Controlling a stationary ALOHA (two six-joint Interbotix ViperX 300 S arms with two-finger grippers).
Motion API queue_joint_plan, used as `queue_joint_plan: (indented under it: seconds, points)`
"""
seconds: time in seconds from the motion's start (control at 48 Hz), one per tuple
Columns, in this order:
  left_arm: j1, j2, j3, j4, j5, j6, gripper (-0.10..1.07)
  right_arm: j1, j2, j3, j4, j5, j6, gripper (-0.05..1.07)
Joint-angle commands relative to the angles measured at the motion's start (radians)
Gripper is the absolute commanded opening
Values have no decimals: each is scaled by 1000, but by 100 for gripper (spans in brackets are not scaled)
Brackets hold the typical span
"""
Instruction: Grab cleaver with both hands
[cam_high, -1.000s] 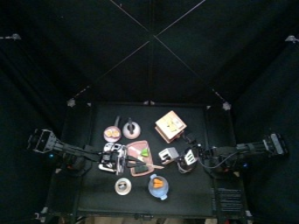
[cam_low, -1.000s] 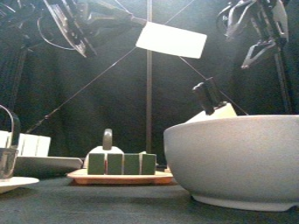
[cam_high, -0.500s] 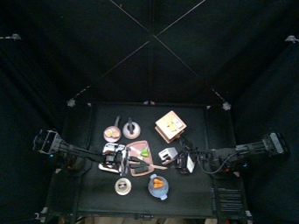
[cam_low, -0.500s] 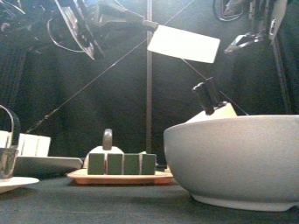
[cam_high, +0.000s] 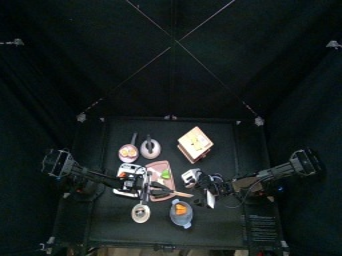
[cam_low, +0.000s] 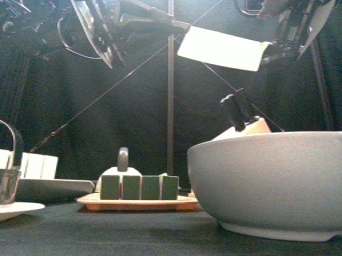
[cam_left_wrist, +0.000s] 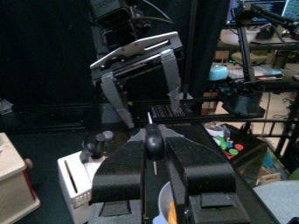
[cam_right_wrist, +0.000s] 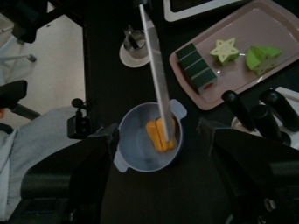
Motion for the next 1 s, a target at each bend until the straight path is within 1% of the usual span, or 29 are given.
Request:
queue_joint_plan:
  seconds: [0.0,0.125,0.271,0.583,0.688,0.812,0.979]
  points:
    - [-14,-2,-35,-2,-11,0,44,2,9,-18,0,-15,2,100]
    - [-23,12,-40,-2,-11,-2,44,12,34,-18,-3,-15,2,98]
    - [-26,25,-43,-12,-11,-2,44,21,58,-23,-2,-15,2,87]
    - [-40,52,-43,-40,-8,-3,44,55,64,-25,3,-15,2,50]
    - [-54,69,-44,-48,-5,-3,44,58,64,-21,3,-14,2,40]
    - [-78,92,-44,-64,5,-3,44,60,66,-14,11,-9,2,34]
    - [-112,124,-49,-91,37,-5,44,60,67,-5,11,-9,2,34]
